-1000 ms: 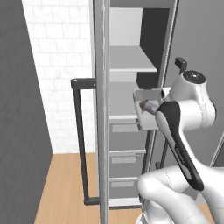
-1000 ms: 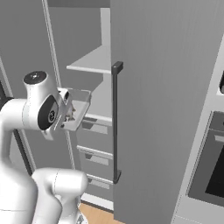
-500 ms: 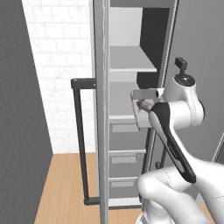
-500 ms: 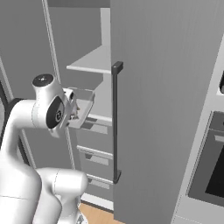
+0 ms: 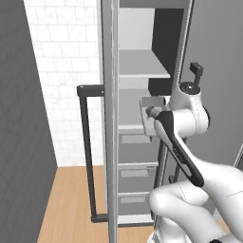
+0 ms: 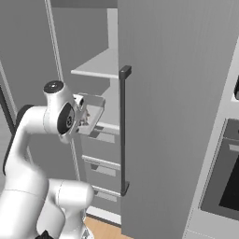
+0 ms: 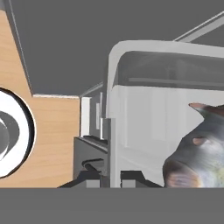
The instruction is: Take the meat container that has the fish and place it on the second highest rack of the freezer. Then take the vegetable container that has the sweet potato and squash and place it on the highest rack of the freezer.
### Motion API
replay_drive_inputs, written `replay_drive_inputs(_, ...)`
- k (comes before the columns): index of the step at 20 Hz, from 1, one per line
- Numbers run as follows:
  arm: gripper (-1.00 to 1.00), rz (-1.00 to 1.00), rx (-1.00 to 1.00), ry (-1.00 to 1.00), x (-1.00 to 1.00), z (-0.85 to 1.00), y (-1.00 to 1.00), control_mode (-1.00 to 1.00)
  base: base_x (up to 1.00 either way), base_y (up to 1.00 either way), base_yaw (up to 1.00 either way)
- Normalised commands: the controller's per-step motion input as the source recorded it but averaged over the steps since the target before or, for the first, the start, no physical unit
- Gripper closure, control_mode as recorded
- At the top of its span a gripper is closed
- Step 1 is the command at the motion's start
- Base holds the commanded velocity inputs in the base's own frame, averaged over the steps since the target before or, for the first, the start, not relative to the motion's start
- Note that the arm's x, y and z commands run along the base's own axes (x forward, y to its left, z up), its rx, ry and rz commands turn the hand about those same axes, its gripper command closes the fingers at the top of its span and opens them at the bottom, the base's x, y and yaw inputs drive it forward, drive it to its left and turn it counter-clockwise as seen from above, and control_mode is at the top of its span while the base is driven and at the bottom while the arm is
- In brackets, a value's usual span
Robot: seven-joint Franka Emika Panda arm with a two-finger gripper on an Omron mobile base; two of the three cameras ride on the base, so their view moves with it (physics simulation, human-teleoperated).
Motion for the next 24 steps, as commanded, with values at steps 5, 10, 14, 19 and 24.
replay_drive_inputs(5, 1.00, -0.03, 0.00, 0.00, 0.41, -0.22, 0.00, -1.00, 0.00, 0.00, 0.00)
replay_drive_inputs(10, 1.00, -0.02, 0.00, 0.00, 0.39, -0.25, 0.00, -1.00, 0.00, 0.00, 0.00)
replay_drive_inputs(14, 1.00, 0.00, 0.00, 0.00, 0.39, -0.13, 0.00, -1.00, 0.00, 0.00, 0.00)
replay_drive_inputs(19, 1.00, 0.00, 0.00, 0.00, 0.35, -0.01, 0.00, -1.00, 0.00, 0.00, 0.00)
replay_drive_inputs(24, 1.00, 0.00, 0.00, 0.00, 0.29, 0.00, 0.00, -1.00, 0.00, 0.00, 0.00)
